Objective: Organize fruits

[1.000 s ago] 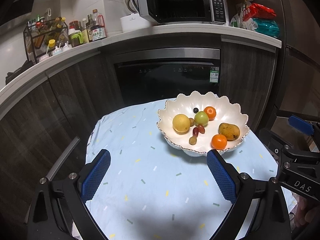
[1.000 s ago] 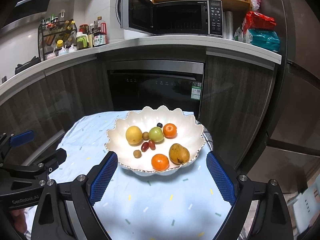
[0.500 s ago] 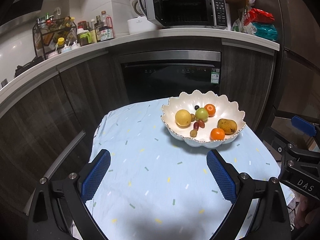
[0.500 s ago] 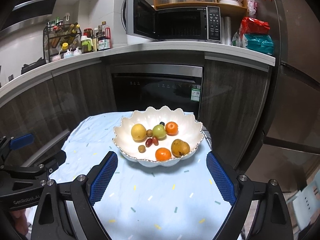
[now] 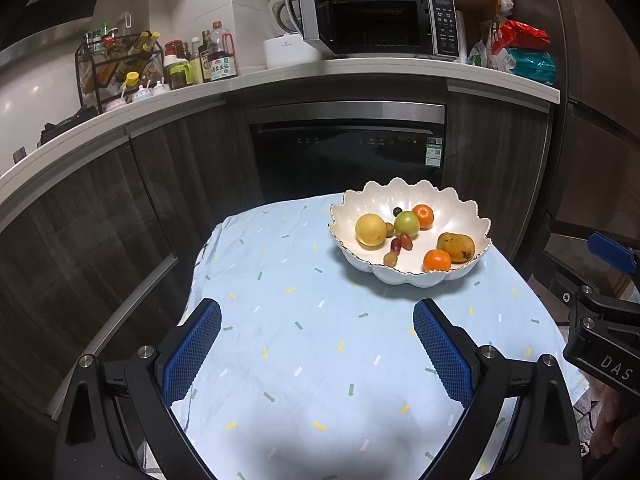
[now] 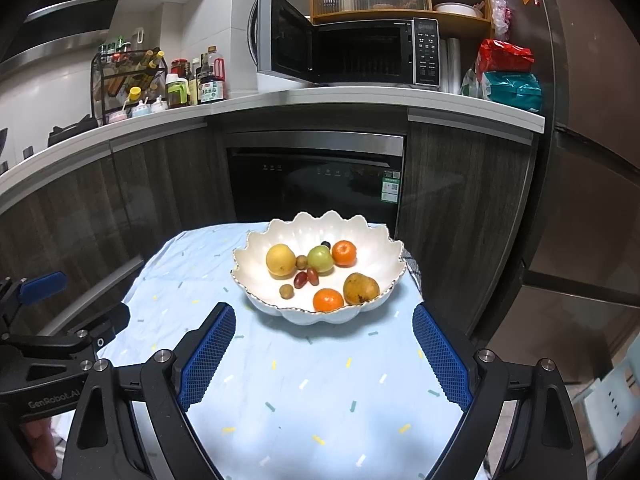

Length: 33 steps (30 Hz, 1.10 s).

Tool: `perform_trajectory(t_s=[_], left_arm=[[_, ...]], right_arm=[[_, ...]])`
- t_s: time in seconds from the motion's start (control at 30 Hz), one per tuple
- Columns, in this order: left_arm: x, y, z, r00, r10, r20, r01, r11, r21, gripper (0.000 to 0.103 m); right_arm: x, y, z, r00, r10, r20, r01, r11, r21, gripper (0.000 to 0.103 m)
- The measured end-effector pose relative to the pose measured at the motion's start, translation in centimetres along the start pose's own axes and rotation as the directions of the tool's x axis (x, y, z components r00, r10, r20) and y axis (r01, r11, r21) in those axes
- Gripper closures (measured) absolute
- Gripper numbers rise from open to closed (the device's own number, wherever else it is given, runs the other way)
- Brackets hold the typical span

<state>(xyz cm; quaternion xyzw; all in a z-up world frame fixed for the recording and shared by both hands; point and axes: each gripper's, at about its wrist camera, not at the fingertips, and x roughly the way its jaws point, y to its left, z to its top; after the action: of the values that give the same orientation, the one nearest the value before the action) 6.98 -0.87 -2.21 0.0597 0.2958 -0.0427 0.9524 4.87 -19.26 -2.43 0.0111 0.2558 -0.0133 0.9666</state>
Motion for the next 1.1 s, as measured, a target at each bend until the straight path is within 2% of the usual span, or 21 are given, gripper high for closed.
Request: perform_trajectory(t_s=[1.1], left_arm=[[-0.17, -0.02, 0.21, 1.0, 0.0, 0.007, 0.0, 1.0, -0.006, 0.005]], right_arm=[[-0.09, -0.32, 0.05, 1.0, 0.004, 0.001, -0.004, 1.0, 0.005, 0.012]])
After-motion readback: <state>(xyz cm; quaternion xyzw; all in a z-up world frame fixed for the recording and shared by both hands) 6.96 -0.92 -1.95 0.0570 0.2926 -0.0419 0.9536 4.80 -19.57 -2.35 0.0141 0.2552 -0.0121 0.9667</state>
